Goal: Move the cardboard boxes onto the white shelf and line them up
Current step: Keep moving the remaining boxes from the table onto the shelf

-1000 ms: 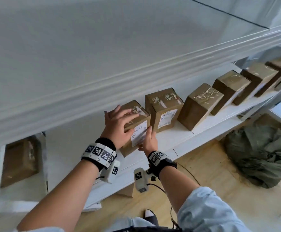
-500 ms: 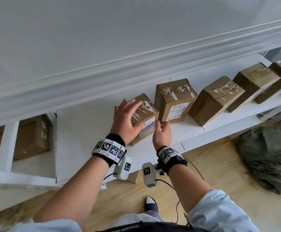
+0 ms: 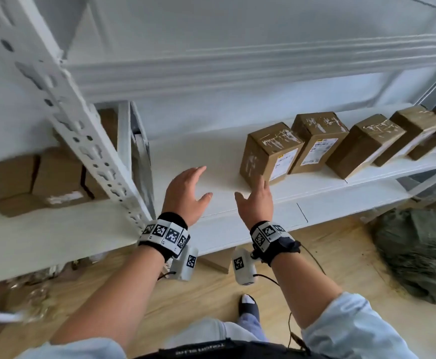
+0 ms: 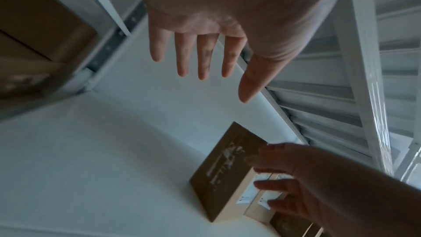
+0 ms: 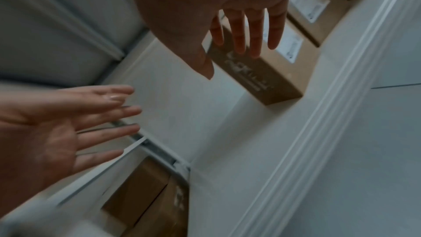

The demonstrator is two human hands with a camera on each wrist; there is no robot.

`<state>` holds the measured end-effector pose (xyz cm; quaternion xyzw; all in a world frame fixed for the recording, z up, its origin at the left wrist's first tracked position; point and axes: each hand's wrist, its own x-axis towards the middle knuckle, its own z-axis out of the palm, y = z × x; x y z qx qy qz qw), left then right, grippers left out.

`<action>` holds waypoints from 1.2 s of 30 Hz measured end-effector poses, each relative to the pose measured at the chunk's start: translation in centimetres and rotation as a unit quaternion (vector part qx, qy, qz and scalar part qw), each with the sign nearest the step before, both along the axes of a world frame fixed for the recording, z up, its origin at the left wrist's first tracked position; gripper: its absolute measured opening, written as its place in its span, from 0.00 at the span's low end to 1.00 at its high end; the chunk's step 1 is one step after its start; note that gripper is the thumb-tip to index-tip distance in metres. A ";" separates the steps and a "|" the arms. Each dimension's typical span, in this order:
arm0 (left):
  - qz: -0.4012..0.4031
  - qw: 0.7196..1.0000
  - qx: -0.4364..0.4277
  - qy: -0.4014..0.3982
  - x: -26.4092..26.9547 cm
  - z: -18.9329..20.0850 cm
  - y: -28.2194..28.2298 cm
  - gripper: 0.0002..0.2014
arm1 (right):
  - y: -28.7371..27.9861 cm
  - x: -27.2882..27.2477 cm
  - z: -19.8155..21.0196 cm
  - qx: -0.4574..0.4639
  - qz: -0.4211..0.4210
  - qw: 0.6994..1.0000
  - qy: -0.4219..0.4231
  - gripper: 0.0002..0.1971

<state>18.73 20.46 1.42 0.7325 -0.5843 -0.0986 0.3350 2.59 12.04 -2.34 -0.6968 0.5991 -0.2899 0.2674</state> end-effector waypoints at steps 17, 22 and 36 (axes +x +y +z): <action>0.212 0.976 0.037 -0.024 18.0 0.1 23.9 0.31 | 21.3 20.5 3.9 -0.246 0.325 0.901 0.146 0.25; 0.273 0.959 0.080 0.002 22.1 0.1 25.1 0.34 | 21.1 26.0 4.2 -0.217 0.341 0.898 0.176 0.26; 0.286 0.950 0.122 0.028 35.4 2.3 16.0 0.41 | 12.1 40.6 4.2 -0.122 0.287 0.937 0.158 0.34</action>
